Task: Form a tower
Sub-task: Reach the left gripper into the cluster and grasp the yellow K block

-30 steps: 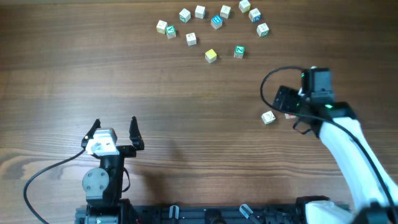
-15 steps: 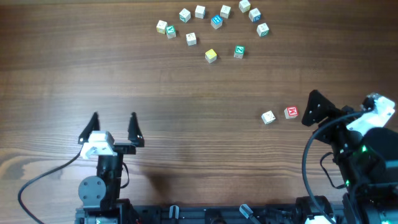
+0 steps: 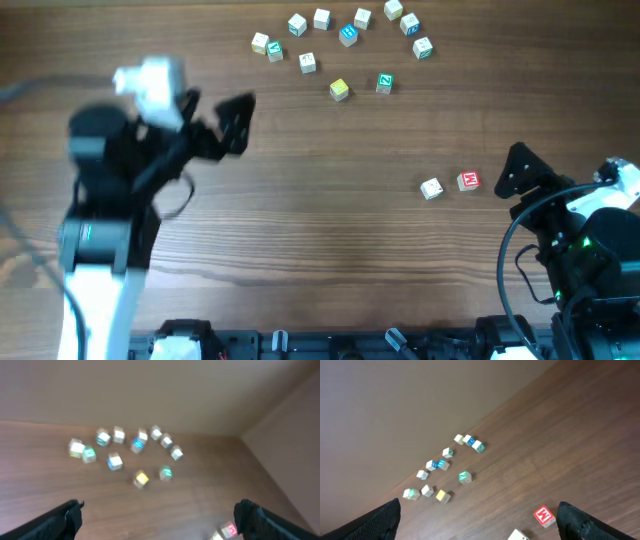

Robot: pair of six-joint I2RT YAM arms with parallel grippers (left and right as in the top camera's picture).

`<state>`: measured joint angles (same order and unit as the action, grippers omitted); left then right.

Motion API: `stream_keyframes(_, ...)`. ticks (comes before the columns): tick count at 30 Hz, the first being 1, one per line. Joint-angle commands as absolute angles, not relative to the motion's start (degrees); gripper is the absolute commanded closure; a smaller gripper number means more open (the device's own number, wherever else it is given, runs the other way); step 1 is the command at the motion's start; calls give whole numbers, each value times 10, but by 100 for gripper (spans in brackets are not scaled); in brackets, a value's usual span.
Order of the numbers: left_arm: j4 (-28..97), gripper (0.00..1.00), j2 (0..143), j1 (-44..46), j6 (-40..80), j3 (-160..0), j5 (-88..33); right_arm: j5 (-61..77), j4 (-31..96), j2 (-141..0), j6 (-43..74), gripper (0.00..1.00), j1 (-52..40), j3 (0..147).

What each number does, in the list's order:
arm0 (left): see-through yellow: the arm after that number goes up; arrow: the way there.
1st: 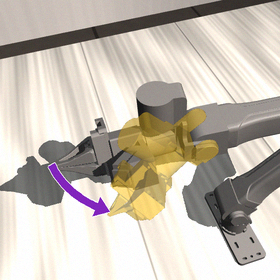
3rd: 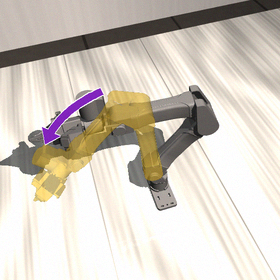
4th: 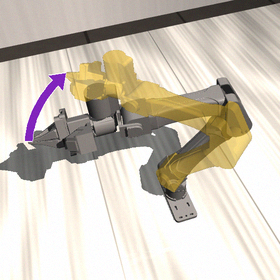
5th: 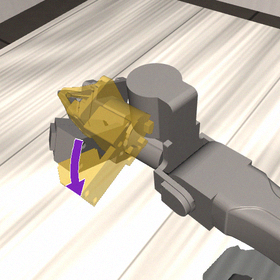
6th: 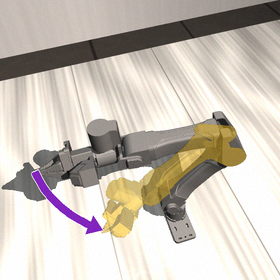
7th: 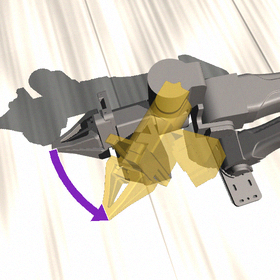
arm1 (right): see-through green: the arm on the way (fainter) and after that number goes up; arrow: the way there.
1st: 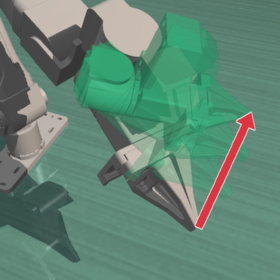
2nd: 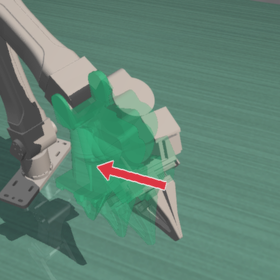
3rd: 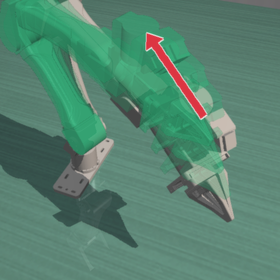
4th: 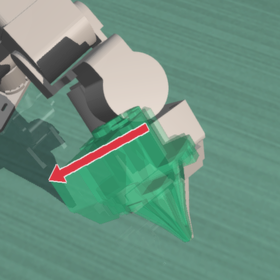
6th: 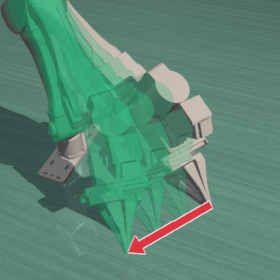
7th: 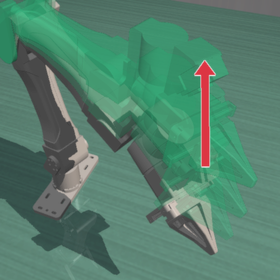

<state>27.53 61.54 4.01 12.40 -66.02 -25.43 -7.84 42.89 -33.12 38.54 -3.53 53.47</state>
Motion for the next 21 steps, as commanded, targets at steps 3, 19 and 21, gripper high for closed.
stream_keyframes(3,269,0,827,151,124,-781,-250,-109,437,-328,412,0,-36,542)
stream_keyframes(19,-58,0,1205,241,111,-781,-48,-109,472,-328,411,0,-36,542)
stream_keyframes(21,-91,0,1237,240,59,-781,-48,-109,479,-328,410,1,-36,542)
